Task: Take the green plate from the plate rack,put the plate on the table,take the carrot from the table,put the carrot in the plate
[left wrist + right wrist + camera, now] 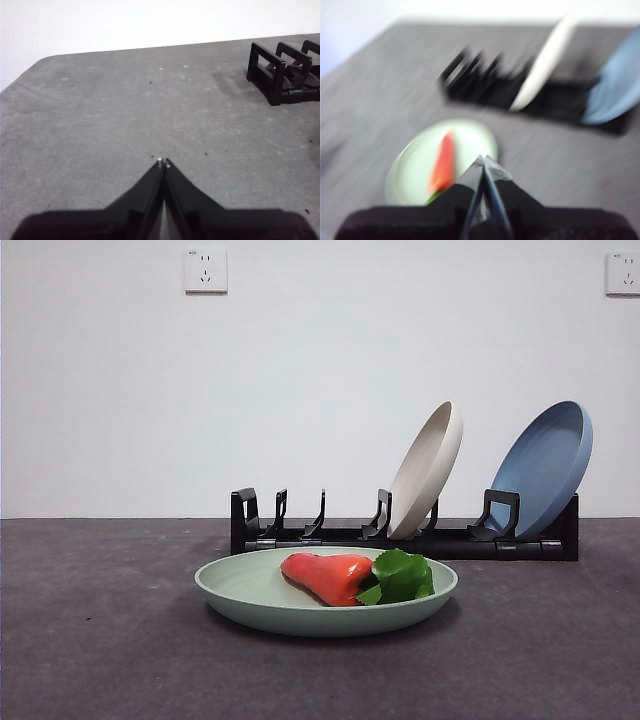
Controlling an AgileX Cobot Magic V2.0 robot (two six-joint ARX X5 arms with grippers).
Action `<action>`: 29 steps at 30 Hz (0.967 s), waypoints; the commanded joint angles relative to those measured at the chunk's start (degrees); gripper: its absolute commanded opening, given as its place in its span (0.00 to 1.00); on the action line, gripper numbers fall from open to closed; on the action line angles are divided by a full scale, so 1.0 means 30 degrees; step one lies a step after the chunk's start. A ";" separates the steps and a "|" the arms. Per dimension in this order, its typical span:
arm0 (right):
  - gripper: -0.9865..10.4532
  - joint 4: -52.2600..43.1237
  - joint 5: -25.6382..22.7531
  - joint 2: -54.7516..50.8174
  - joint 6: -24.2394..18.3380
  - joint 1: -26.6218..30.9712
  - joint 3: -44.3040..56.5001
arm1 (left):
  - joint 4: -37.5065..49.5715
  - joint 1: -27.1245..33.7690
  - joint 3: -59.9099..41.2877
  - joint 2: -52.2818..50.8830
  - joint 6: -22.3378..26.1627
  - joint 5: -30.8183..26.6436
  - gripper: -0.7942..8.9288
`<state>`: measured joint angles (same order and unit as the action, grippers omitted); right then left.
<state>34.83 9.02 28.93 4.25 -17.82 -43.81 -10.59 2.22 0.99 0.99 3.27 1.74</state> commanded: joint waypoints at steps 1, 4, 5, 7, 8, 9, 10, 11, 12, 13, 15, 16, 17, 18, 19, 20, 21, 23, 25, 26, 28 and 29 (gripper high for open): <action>0.09 -0.2164 0.0015 -0.1217 -0.0539 0.1654 0.1865 | 0.0080 0.0044 -0.0270 -0.0058 -0.0189 0.0007 0.08; 0.09 -0.4816 -0.0007 -0.2820 -0.0546 0.2827 0.4299 | 0.0080 0.0044 -0.0270 -0.0058 -0.0189 0.0000 0.08; 0.09 -0.5799 -0.0007 -0.3388 -0.0546 0.3089 0.5224 | 0.0080 0.0044 -0.0270 -0.0058 -0.0189 0.0007 0.08; 0.09 -0.7475 -0.0066 -0.4422 -0.0546 0.3424 0.6936 | 0.0080 0.0044 -0.0270 -0.0058 -0.0189 0.0007 0.08; 0.09 -0.8247 -0.0080 -0.4947 -0.0546 0.3534 0.7832 | 0.0080 0.0044 -0.0270 -0.0058 -0.0189 0.0007 0.08; 0.09 -0.8867 -0.0160 -0.5464 -0.0546 0.3599 0.8663 | 0.0080 0.0044 -0.0270 -0.0058 -0.0189 0.0000 0.08; 0.09 -0.9253 -0.0211 -0.5909 -0.0539 0.3650 0.9318 | 0.0080 0.0044 -0.0270 -0.0058 -0.0189 0.0007 0.08; 0.09 -0.9573 -0.0219 -0.6375 -0.0539 0.3694 1.0010 | 0.0080 0.0044 -0.0270 -0.0058 -0.0189 0.0007 0.08; 0.09 -0.9916 -0.0277 -0.6798 -0.0539 0.3708 1.0666 | 0.0080 0.0044 -0.0270 -0.0058 -0.0189 0.0007 0.08; 0.09 -1.0047 -0.0517 -0.7155 -0.0525 0.3708 1.1169 | 0.0080 0.0044 -0.0270 -0.0058 -0.0189 0.0007 0.08; 0.09 -1.0025 -0.1027 -0.7854 -0.0364 0.3708 1.2094 | 0.0080 0.0044 -0.0270 -0.0058 -0.0189 0.0000 0.08; 0.09 -1.0003 -0.1151 -0.8094 -0.0262 0.3708 1.2400 | 0.0080 0.0044 -0.0270 -0.0058 -0.0189 0.0007 0.08; 0.09 -1.0003 -0.1144 -0.8342 -0.0226 0.3708 1.2721 | 0.0080 0.0044 -0.0270 -0.0058 -0.0189 0.0000 0.08; 0.09 -1.0003 -0.1144 -0.8553 -0.0226 0.3708 1.2983 | 0.0080 0.0044 -0.0270 -0.0058 -0.0189 0.0007 0.08; 0.09 -1.0003 -0.1144 -0.8714 -0.0226 0.3708 1.3194 | 0.0080 0.0044 -0.0270 -0.0058 -0.0189 0.0007 0.08; 0.09 -0.9989 -0.1137 -0.8896 -0.0219 0.3708 1.3435 | 0.0080 0.0044 -0.0270 -0.0058 -0.0189 0.0007 0.08; 0.09 -0.9908 -0.1137 -0.9005 -0.0219 0.3708 1.3573 | 0.0080 0.0044 -0.0270 -0.0058 -0.0189 0.0007 0.08; 0.09 -0.9486 -0.1144 -0.9253 -0.0219 0.3708 1.3792 | 0.0080 0.0044 -0.0270 -0.0058 -0.0189 0.0007 0.08; 0.09 -0.9158 -0.1137 -0.9479 -0.0219 0.3708 1.4010 | 0.0080 0.0044 -0.0270 -0.0058 -0.0189 0.0007 0.08; 0.09 -0.8990 -0.1137 -0.9639 -0.0211 0.3708 1.4178 | 0.0080 0.0044 -0.0270 -0.0058 -0.0189 0.0007 0.08; 0.09 -0.8888 -0.1122 -0.9624 0.0124 0.3687 1.4498 | 0.0080 0.0044 -0.0270 -0.0058 -0.0189 0.0000 0.08; 0.09 -0.8488 -0.1144 -0.9624 0.0219 0.3687 1.4498 | 0.0080 0.0044 -0.0270 -0.0058 -0.0189 0.0007 0.08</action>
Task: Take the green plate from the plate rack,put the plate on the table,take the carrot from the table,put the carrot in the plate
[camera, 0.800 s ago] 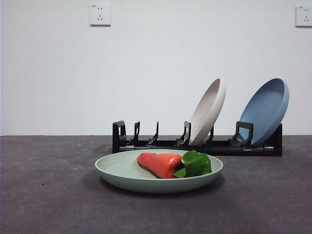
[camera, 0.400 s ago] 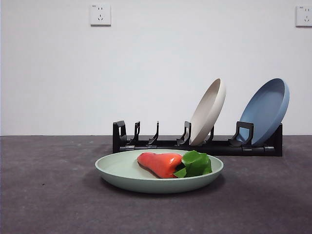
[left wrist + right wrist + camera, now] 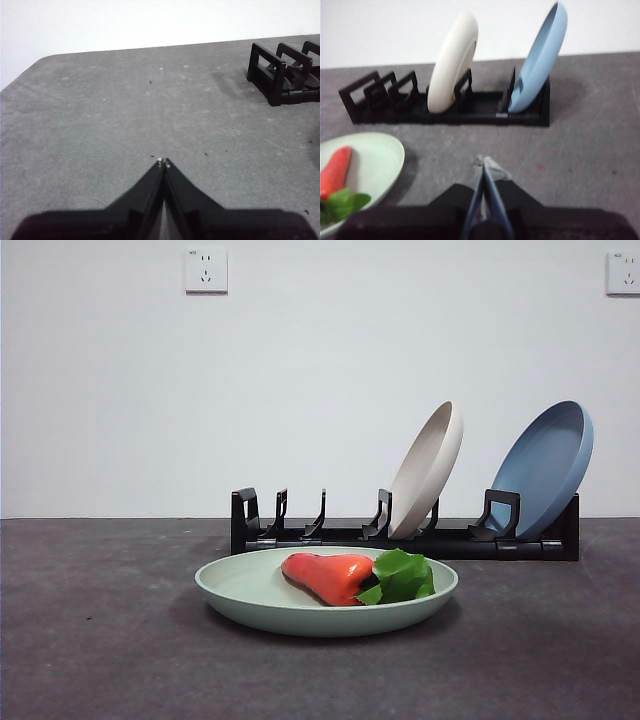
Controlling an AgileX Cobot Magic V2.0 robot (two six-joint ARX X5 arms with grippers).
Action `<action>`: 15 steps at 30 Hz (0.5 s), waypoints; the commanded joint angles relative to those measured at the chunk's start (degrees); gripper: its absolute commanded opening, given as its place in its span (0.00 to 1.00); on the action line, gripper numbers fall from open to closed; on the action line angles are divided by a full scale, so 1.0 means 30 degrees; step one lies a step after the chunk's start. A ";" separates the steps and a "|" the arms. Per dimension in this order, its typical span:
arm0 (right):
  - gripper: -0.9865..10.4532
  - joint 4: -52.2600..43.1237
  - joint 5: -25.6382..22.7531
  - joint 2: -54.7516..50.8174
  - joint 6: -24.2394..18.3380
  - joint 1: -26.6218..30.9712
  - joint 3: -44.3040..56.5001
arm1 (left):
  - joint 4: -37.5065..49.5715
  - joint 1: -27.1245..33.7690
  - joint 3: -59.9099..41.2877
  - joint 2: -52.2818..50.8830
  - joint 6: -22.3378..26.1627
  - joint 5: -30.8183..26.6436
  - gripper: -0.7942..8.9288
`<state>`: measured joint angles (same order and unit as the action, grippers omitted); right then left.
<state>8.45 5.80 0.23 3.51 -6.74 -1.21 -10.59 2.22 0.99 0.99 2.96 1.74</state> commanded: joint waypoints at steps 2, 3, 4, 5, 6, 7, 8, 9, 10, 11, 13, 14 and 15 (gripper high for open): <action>0.09 0.0627 -0.0051 -0.0058 0.0474 -0.0007 0.0299 | 0.0080 0.0044 -0.0270 -0.0058 -0.0087 0.0007 0.08; 0.09 0.0612 -0.0051 -0.0058 0.0466 -0.0022 0.0299 | 0.0080 0.0044 -0.0270 -0.0058 -0.0087 0.0007 0.08; 0.09 0.0619 -0.0066 -0.0058 0.0525 -0.0029 0.0299 | 0.0080 0.0044 -0.0270 -0.0058 -0.0087 0.0007 0.08; 0.09 0.0619 -0.0051 -0.0058 0.0729 -0.0029 0.0299 | 0.0080 0.0044 -0.0270 -0.0058 -0.0087 0.0000 0.08; 0.09 0.0605 -0.0051 -0.0058 0.1115 -0.0044 0.0299 | 0.0080 0.0044 -0.0270 -0.0058 -0.0087 0.0007 0.08; 0.09 0.0568 -0.0051 -0.0058 0.1253 -0.0044 0.0299 | 0.0080 0.0044 -0.0270 -0.0058 -0.0087 0.0007 0.08; 0.09 0.0561 -0.0073 -0.0058 0.1239 -0.0044 0.0299 | 0.0080 0.0044 -0.0270 -0.0058 -0.0087 0.0007 0.08; 0.09 0.0554 -0.0073 -0.0058 0.1231 -0.0036 0.0291 | 0.0080 0.0044 -0.0270 -0.0058 -0.0087 0.0000 0.08; 0.09 0.0554 -0.0073 -0.0058 0.1231 -0.0036 0.0291 | 0.0080 0.0044 -0.0270 -0.0058 -0.0087 0.0000 0.08; 0.09 0.0554 -0.0066 -0.0058 0.1231 -0.0036 0.0291 | 0.0080 0.0044 -0.0270 -0.0058 -0.0087 0.0007 0.08; 0.09 0.0554 -0.0066 -0.0051 0.1231 -0.0044 0.0291 | 0.0080 0.0044 -0.0270 -0.0058 -0.0087 0.0007 0.08; 0.09 0.0554 -0.0073 -0.0051 0.1231 -0.0044 0.0291 | 0.0080 0.0044 -0.0270 -0.0058 -0.0087 0.0007 0.08; 0.09 0.0554 -0.0073 -0.0051 0.1231 -0.0036 0.0291 | 0.0080 0.0044 -0.0270 -0.0058 -0.0087 0.0007 0.08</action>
